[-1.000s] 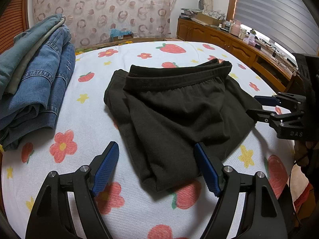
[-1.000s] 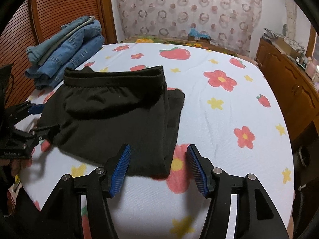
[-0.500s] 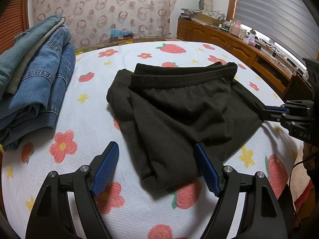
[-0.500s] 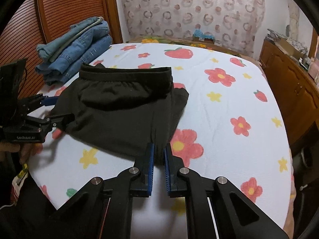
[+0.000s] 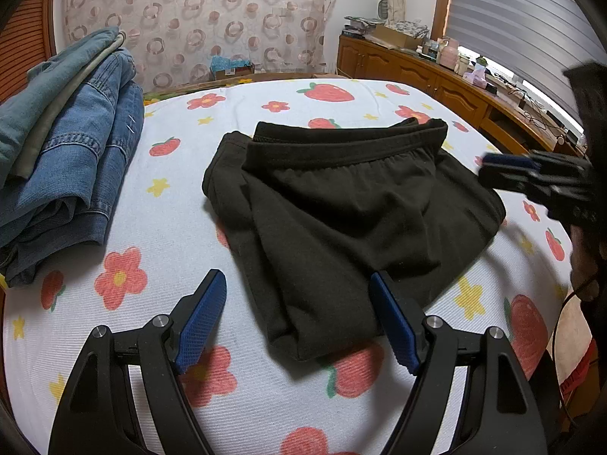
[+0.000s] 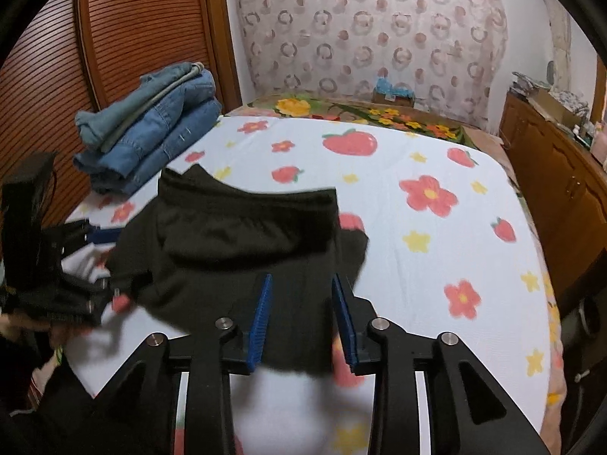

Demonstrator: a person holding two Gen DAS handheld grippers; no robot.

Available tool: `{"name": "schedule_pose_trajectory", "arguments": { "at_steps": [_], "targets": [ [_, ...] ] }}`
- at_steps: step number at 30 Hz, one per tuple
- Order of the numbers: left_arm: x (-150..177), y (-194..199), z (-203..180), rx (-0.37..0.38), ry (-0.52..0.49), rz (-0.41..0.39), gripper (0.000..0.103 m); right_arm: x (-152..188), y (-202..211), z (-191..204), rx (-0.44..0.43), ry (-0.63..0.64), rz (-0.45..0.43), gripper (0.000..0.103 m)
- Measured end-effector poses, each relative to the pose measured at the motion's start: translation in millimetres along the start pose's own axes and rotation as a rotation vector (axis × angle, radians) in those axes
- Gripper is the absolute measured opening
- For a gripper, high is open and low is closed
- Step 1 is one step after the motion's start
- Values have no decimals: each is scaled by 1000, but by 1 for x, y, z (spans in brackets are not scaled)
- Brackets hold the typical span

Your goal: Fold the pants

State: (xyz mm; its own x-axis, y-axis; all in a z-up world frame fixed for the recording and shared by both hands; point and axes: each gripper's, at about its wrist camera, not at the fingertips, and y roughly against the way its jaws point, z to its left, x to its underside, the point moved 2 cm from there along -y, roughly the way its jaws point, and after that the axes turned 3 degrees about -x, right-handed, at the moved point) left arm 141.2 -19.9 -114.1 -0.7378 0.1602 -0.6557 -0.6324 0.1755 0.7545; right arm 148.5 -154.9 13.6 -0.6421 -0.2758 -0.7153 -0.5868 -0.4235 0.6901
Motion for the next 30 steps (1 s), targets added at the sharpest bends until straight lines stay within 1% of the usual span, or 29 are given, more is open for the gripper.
{"name": "schedule_pose_trajectory", "arguments": {
  "at_steps": [2,5,7,10,13,14,15,18,21,26,27,30],
  "targets": [
    [0,0,0,0,0,0,79,-6,-12,0,-15,9,16,37],
    [0,0,0,0,0,0,79,-14,-33,-1,7,16,60,37],
    [0,0,0,0,1,-1,79,-20,-43,-2,4,22,79,37],
    [-1,0,-1,1,4,-2,79,-31,-52,-7,17,17,76,37],
    [-1,0,-1,1,4,-2,79,-41,-63,-15,-12,-12,86,36],
    [-1,0,-1,1,4,-3,79,-43,-68,-17,-12,-15,96,36],
    [-1,0,-1,1,4,-3,79,-45,-72,-18,-5,-14,99,30],
    [-1,0,-1,2,5,-3,79,-46,-81,-23,18,-28,105,29],
    [-1,1,0,8,10,-5,79,-44,-80,-26,12,-53,93,29],
    [-2,2,5,28,33,-11,79,-41,-63,-23,24,-63,64,29],
    [-2,2,7,28,40,-12,79,-38,-59,-23,17,-62,60,30],
    [-3,4,10,25,53,-16,79,-30,-50,-21,6,-57,60,36]
  ]
}}
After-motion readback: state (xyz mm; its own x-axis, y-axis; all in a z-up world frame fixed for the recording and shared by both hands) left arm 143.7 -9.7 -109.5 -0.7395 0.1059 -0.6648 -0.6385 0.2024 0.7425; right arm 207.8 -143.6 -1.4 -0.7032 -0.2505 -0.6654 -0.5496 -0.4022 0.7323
